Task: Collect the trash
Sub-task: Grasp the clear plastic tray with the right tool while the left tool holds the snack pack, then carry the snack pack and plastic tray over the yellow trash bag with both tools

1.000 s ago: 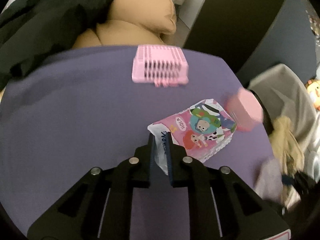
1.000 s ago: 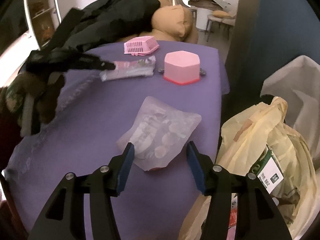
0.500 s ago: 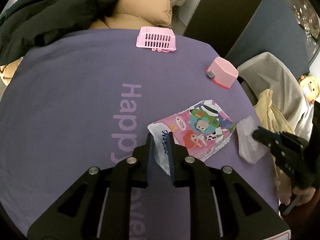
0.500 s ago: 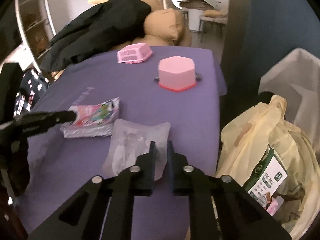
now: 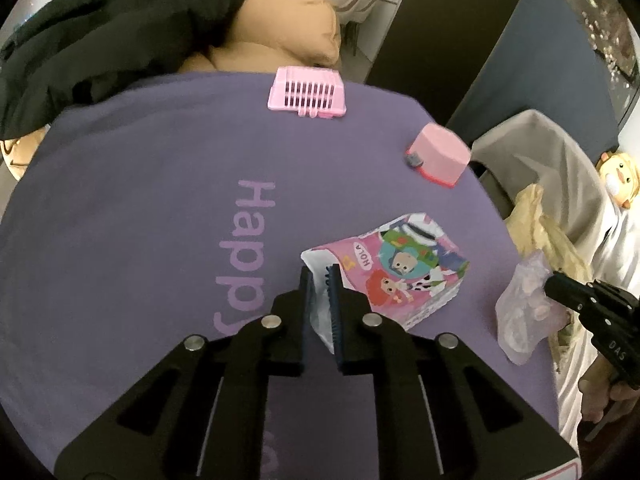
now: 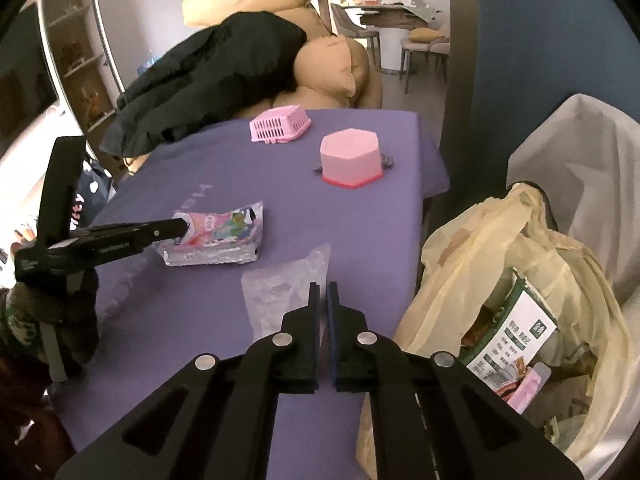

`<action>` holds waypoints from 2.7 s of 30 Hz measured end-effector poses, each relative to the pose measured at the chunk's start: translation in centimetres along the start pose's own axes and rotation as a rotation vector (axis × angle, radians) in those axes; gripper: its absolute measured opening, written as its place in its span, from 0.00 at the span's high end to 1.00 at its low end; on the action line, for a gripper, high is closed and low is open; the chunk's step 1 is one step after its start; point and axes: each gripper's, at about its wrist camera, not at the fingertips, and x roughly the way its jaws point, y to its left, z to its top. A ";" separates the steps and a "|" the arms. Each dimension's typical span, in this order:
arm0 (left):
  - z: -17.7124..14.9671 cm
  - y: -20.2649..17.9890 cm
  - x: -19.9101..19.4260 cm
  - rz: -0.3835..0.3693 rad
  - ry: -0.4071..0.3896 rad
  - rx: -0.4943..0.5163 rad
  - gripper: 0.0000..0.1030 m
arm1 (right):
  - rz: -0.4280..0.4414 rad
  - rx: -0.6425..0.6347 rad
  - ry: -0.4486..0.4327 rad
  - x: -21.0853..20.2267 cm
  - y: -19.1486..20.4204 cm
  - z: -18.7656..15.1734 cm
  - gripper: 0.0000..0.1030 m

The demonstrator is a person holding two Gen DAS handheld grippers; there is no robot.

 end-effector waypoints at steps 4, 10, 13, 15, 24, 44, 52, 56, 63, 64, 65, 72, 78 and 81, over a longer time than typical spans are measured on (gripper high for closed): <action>0.7 -1.0 -2.6 -0.010 -0.071 0.028 0.94 | 0.012 0.001 -0.036 -1.6 0.1 0.4 0.95; 1.7 -2.5 -6.2 -0.034 -0.163 0.063 0.94 | 0.013 -0.011 -0.099 -4.2 0.2 0.9 0.95; 1.8 -2.7 -7.2 -0.029 -0.185 0.062 0.94 | 0.014 -0.030 -0.072 -4.3 0.3 0.5 0.95; 1.7 -2.5 -7.7 -0.029 -0.190 0.049 0.94 | 0.012 -0.036 -0.054 -4.0 0.2 -0.3 0.93; 0.0 -0.7 -6.1 -0.049 -0.135 -0.051 0.94 | -0.008 0.077 0.085 0.1 -1.0 -3.7 0.60; -0.9 1.0 -6.8 -0.081 -0.151 -0.120 0.94 | -0.053 0.035 0.099 3.3 1.6 -1.9 0.60; -0.7 0.8 -7.0 -0.075 -0.154 -0.122 0.94 | -0.085 0.059 0.091 3.7 0.4 -1.0 0.91; -0.2 0.3 -7.4 -0.073 -0.156 -0.114 0.94 | -0.069 0.035 0.070 2.9 0.6 -0.5 0.95; 1.4 -1.0 -9.6 -0.074 -0.208 -0.092 0.94 | -0.051 0.004 -0.036 -0.9 0.4 1.4 0.96; 1.7 -1.2 -9.8 -0.073 -0.214 -0.090 0.94 | -0.051 0.003 -0.047 -1.3 0.3 1.5 0.96; 2.1 -1.6 -10.1 -0.071 -0.221 -0.085 0.94 | -0.049 0.003 -0.064 -1.9 0.1 1.9 0.96; 3.7 -4.6 -10.4 -0.089 -0.237 -0.033 0.94 | -0.065 -0.003 -0.157 -5.6 -1.3 3.3 0.96; 4.2 -9.4 -9.5 -0.129 -0.220 0.053 0.94 | -0.136 0.047 -0.227 -9.1 -4.9 3.3 0.96; 4.4 -12.2 -8.8 -0.153 -0.207 0.107 0.94 | -0.183 0.082 -0.256 -11.0 -7.3 3.0 0.96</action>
